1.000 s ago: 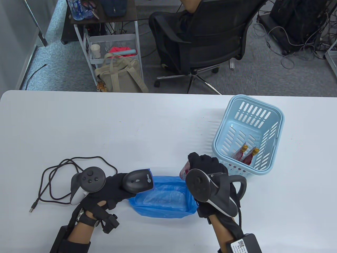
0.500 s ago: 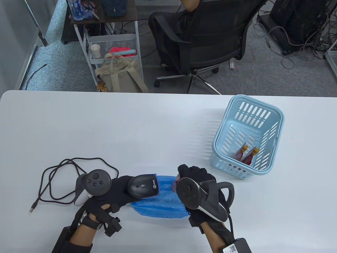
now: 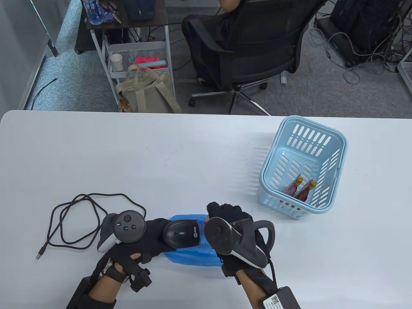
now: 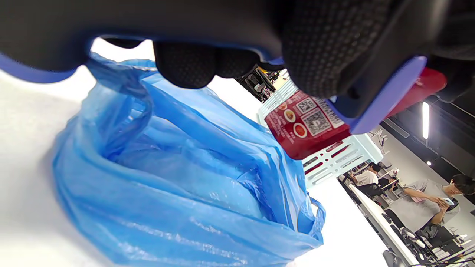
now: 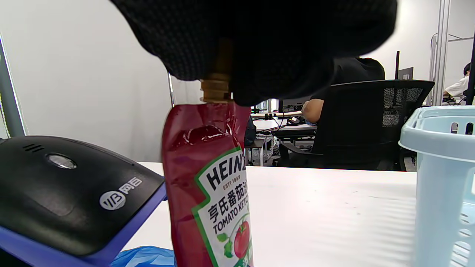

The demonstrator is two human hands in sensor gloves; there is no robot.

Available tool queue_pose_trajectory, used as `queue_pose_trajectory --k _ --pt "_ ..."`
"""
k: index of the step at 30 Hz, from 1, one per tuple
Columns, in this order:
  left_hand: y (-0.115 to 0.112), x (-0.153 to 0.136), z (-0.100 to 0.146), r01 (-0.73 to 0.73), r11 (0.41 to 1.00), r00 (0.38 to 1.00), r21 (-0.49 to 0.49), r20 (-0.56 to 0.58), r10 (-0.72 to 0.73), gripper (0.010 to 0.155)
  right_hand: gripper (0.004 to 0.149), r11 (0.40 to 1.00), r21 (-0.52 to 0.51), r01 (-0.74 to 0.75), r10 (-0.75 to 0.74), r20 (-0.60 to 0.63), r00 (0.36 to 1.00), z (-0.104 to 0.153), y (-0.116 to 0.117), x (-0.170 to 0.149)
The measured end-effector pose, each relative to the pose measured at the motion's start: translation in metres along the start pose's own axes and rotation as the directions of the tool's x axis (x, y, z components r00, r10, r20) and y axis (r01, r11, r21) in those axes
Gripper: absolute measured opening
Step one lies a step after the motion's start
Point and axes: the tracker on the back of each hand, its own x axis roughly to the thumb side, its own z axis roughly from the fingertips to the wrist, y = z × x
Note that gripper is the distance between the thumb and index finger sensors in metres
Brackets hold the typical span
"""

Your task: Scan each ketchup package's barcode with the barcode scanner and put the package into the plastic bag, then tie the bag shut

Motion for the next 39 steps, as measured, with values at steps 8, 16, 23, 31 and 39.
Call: queue_pose_trajectory --k 8,16,23,31,39 --pt "0.001 0.001 0.0 -0.001 1.0 1.0 -0.008 -0.007 0.001 0.05 0.045 1.0 0.003 0.003 -0.003 0.007 1.0 -0.002 0.001 0.003" --pt "0.002 0.001 0.0 -0.004 1.0 1.0 -0.003 -0.009 0.004 0.05 0.045 1.0 0.003 0.002 -0.002 0.011 1.0 -0.002 0.002 0.005" --pt "0.006 -0.001 0.002 -0.012 1.0 1.0 0.02 -0.018 0.012 0.05 0.045 1.0 0.003 0.004 -0.004 0.01 1.0 0.0 0.002 0.004" --pt "0.017 -0.009 0.006 -0.057 0.997 0.997 0.061 -0.039 0.059 0.051 0.045 1.0 0.025 -0.017 0.017 0.0 1.0 0.008 0.008 -0.003" --pt "0.023 -0.015 0.009 -0.077 0.994 0.995 0.083 -0.056 0.082 0.051 0.045 0.998 0.061 -0.035 0.036 -0.015 0.999 0.014 0.02 -0.011"
